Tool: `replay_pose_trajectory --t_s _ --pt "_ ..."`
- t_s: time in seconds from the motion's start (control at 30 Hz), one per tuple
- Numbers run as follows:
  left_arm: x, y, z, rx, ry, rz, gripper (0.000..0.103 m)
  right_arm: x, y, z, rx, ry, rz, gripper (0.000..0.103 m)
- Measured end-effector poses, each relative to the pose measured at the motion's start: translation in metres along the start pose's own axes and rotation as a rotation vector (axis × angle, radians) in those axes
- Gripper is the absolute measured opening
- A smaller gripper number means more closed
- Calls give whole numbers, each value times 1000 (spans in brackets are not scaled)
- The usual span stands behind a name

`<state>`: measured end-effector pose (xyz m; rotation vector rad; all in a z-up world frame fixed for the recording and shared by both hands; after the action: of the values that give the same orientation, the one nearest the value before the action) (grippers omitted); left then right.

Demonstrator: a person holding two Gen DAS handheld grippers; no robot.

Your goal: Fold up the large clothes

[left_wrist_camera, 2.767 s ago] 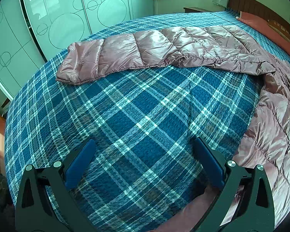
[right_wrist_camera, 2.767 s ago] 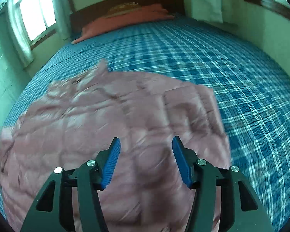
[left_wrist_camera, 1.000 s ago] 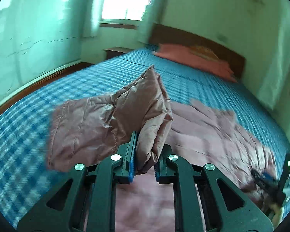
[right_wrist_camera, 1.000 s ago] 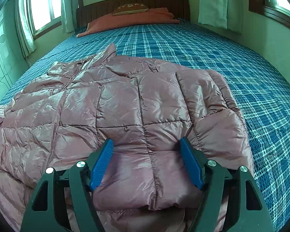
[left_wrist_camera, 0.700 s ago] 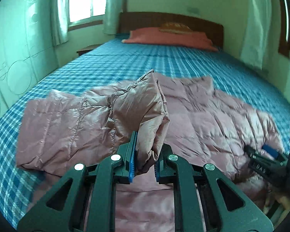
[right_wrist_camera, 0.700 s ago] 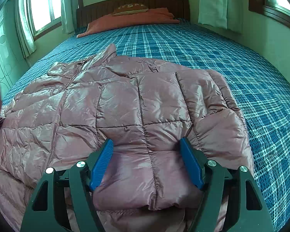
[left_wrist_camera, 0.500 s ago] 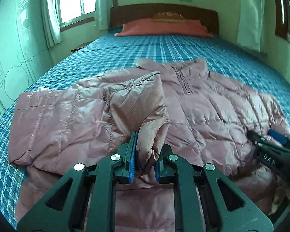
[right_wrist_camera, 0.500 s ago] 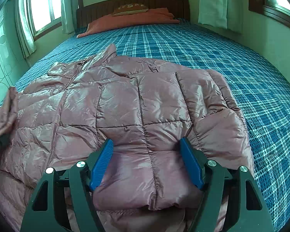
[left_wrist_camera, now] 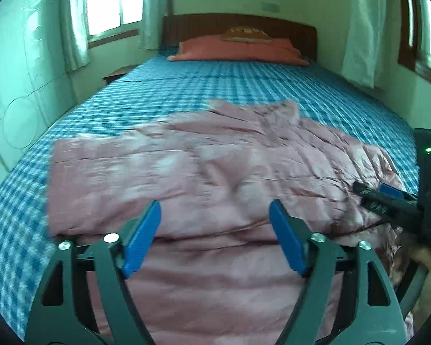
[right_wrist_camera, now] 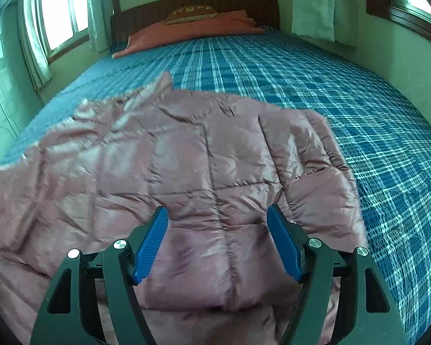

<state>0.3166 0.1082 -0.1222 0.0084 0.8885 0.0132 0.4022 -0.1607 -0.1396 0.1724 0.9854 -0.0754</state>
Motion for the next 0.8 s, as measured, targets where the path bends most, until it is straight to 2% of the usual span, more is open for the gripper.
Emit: replay_pose_trajectory --t_s 0.1,0.23,0.3,0.5,0.53,0.57,0.6,0.63,0.73,0.8 --pt "-10 42 -4 -70 -8 53 82 -17 31 3 -9 -9 88 70" --pt "-8 94 -11 -148 3 151 82 -19 86 3 -46 32 221 70" --pt "-5 116 -14 -194 16 174 82 -12 113 2 -57 61 276 70" --pt "4 143 -22 -232 39 213 83 21 158 0 -48 143 314 70" --pt "5 144 -23 -231 42 214 83 24 160 -1 -45 150 317 67" --pt "5 144 -24 -231 44 213 83 26 161 -2 -49 151 319 58" --pt "7 145 -24 -232 47 210 83 29 166 -3 -68 159 332 33" --pt "7 145 -24 -232 47 209 83 29 169 -5 -80 164 344 18" --pt "8 148 -21 -234 44 206 83 19 173 -2 -122 128 327 10" --pt "8 151 -19 -238 38 205 83 4 165 6 -140 72 298 9"
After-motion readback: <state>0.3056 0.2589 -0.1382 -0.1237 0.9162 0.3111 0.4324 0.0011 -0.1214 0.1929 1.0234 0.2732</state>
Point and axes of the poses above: each gripper's, at about its wrist camera, not at the fingertips, and x roughly the way its jaws point, y to its left, z to its top, the point moved 4 cm from there along x, roughly the way its jaws point, and after that the axes turned 11 degrees about y, right-handed, at the moved point
